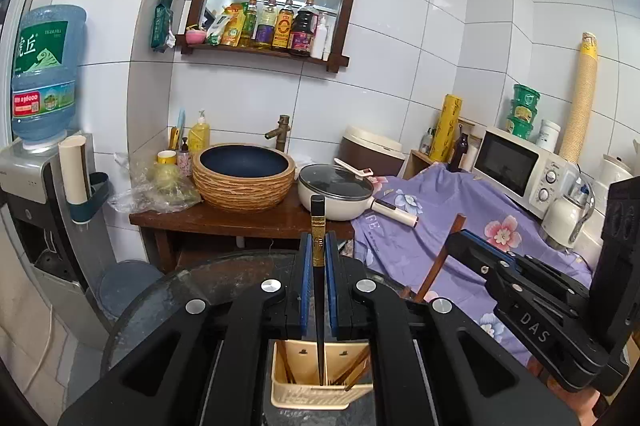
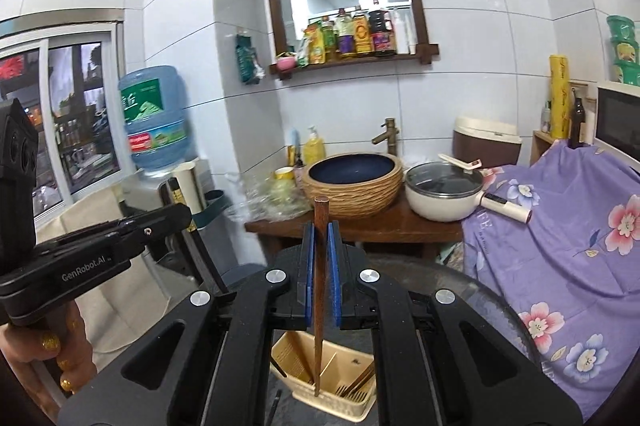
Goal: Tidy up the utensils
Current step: 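Lower both chopsticks into the caddy and open both tools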
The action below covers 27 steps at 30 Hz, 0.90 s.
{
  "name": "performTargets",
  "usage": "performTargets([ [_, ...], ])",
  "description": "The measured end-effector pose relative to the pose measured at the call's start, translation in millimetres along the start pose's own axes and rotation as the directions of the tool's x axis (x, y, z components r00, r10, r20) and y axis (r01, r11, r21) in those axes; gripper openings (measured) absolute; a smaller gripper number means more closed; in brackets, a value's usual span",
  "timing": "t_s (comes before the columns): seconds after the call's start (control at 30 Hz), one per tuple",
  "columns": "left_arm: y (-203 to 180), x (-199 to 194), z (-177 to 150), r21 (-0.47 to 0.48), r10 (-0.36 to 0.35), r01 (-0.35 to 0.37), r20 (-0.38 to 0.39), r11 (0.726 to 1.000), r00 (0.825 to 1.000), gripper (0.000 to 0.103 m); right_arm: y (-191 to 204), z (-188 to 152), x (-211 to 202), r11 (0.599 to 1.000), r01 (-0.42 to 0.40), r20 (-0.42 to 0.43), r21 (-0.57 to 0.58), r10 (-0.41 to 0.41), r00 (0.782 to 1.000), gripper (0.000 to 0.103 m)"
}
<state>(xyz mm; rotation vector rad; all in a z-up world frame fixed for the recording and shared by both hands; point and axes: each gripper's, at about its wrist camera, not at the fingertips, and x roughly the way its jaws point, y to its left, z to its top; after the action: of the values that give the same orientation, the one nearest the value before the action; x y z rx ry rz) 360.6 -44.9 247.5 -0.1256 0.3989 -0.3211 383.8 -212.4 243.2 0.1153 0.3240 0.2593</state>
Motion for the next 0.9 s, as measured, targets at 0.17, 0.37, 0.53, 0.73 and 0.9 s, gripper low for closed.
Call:
performTargets([
  [0.17, -0.6, 31.8, -13.7, 0.007, 0.037, -0.037, -0.006, 0.999, 0.999, 0.006, -11.4, -4.1, 15.0, 0.999, 0.046, 0.030, 0.002, -0.046, 0.998, 0.007],
  [0.37, 7.2, 60.6, -49.2, 0.003, 0.053, -0.053, -0.075, 0.999, 0.996, 0.006, -18.0, -42.6, 40.3, 0.998, 0.067, -0.038, -0.008, -0.068, 0.997, 0.008],
  [0.53, 18.2, 77.2, -75.6, -0.002, 0.068, -0.069, -0.124, 0.998, 0.990, 0.006, -21.5, -73.8, 54.5, 0.998, 0.068, -0.080, -0.004, -0.068, 0.994, 0.008],
  [0.73, 26.4, 92.3, -98.6, -0.013, 0.066, -0.069, -0.174, 0.998, 0.983, 0.006, -26.7, -92.7, 65.0, 0.997, 0.072, -0.116, 0.008, -0.070, 0.991, 0.008],
  [0.9, 26.3, 102.6, -115.9, -0.015, 0.067, -0.071, -0.206, 0.997, 0.976, 0.006, -30.0, -100.7, 67.5, 0.997, 0.078, -0.129, 0.012, -0.075, 0.989, 0.008],
])
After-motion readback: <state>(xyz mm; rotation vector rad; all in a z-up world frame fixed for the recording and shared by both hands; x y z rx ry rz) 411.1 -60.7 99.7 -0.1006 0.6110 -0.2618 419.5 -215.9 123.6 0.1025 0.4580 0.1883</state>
